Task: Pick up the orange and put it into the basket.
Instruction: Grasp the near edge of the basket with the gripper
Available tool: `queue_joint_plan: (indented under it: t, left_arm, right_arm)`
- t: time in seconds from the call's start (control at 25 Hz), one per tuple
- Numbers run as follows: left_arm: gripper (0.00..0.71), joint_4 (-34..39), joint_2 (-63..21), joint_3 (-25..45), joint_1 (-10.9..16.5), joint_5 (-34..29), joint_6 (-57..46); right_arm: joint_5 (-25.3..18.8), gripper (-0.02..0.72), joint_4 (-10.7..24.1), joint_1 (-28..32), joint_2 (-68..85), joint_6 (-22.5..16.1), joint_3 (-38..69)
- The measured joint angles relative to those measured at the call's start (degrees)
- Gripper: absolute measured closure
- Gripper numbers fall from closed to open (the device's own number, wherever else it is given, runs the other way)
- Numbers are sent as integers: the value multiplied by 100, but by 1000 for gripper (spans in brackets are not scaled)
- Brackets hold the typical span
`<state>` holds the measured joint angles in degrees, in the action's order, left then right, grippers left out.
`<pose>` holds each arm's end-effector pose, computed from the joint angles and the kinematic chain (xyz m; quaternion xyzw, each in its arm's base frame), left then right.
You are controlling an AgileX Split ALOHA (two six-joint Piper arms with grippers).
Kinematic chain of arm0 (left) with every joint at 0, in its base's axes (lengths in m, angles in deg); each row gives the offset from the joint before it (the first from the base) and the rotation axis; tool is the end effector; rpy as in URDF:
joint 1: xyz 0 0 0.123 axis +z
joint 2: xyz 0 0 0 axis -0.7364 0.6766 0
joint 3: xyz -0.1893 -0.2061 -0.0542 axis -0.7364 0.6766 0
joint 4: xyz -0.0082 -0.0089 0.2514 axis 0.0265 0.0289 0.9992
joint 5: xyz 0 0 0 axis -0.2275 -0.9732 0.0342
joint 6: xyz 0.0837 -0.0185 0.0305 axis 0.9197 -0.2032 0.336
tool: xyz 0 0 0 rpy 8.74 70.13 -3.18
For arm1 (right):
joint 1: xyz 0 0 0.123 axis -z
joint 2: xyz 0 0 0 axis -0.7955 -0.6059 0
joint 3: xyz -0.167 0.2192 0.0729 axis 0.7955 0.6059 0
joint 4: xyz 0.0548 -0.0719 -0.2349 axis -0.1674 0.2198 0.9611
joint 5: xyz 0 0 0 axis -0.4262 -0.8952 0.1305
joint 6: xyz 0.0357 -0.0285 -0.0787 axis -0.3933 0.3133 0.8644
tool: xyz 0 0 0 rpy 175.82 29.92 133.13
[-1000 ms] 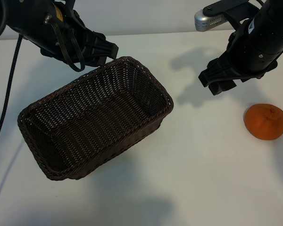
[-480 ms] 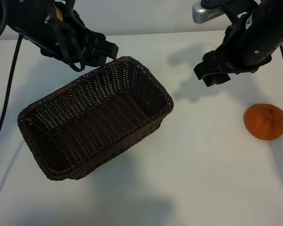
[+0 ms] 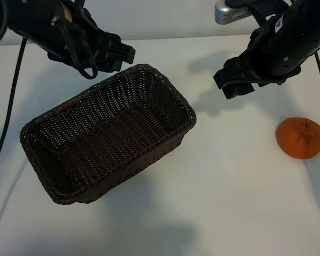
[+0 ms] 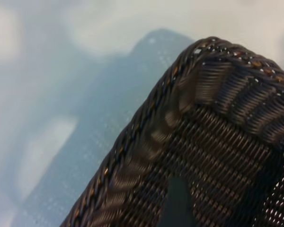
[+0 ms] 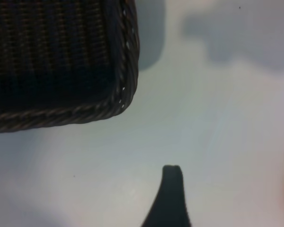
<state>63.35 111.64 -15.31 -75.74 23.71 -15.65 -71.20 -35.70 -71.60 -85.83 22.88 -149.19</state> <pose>0.3160 -0.1668 0.3137 0.1584 0.9379 -0.0819 0.2976 0.3177 0.1192 0.2956 -0.1412 0.9674 0.0919 0.1893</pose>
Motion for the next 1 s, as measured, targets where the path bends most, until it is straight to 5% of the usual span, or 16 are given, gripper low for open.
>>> queue_joint_plan:
  t: [0.44, 0.72, 1.0]
  left_arm:
    - [118, 0, 0, 0, 0, 417, -23]
    - [118, 640, -271, 125, 0, -624, -1009]
    - [154, 903, -1467, 1262, -11, -752, -1891]
  right_arm:
    - [-80, 106, 0, 0, 0, 4, 0]
    - [-349, 106, 25, 0, 0, 4, 0]
    - [-469, 106, 53, 0, 0, 4, 0]
